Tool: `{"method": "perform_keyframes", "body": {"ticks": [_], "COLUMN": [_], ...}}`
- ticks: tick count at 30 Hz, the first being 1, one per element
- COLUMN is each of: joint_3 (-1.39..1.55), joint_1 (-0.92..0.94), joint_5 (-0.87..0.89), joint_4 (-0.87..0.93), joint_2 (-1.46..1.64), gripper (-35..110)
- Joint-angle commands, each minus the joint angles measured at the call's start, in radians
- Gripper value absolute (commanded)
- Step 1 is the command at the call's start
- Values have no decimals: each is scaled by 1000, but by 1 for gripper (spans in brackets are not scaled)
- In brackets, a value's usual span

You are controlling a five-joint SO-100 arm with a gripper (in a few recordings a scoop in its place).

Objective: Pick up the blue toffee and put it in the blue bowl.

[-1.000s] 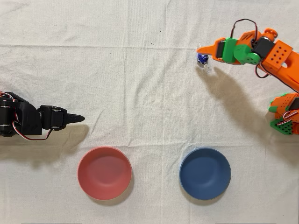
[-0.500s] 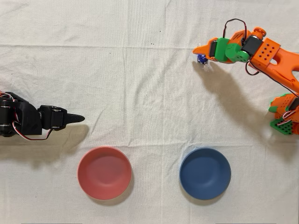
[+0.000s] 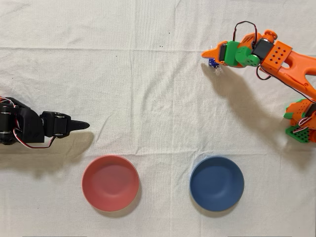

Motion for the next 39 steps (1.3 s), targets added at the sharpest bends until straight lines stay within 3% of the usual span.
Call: {"method": "perform_keyframes", "body": {"ticks": [1, 39], "joint_3": [2, 5], "joint_1": [-3, 6], "joint_5": [-5, -15], "joint_4": [-11, -43], "joint_2": [21, -41], "gripper": [38, 37]}}
